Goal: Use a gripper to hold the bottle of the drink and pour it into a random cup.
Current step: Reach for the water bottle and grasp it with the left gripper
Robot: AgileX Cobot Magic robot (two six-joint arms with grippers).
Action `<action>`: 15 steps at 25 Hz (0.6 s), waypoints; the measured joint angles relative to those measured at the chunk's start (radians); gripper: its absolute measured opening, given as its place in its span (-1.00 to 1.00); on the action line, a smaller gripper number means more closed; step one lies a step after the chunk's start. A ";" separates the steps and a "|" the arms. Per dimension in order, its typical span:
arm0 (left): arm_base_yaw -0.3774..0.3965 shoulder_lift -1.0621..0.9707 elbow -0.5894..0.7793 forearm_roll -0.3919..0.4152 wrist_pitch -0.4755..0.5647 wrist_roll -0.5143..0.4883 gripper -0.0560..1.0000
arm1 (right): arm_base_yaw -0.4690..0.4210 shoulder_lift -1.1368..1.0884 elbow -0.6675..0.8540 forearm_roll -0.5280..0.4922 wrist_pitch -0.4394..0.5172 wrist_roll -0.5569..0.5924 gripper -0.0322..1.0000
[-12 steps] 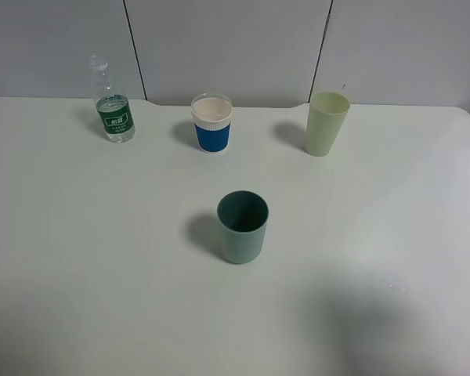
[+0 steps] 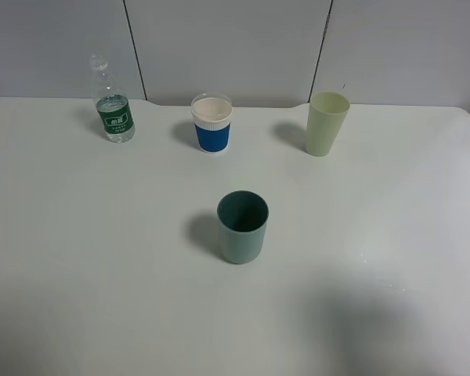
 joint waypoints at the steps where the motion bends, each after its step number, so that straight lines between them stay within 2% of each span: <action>1: 0.000 0.000 0.000 0.000 0.000 0.000 0.99 | 0.000 0.000 0.000 0.000 0.000 0.000 0.29; 15: 0.000 0.000 0.000 0.000 0.000 0.000 0.99 | 0.000 0.000 0.000 0.000 0.000 0.000 0.29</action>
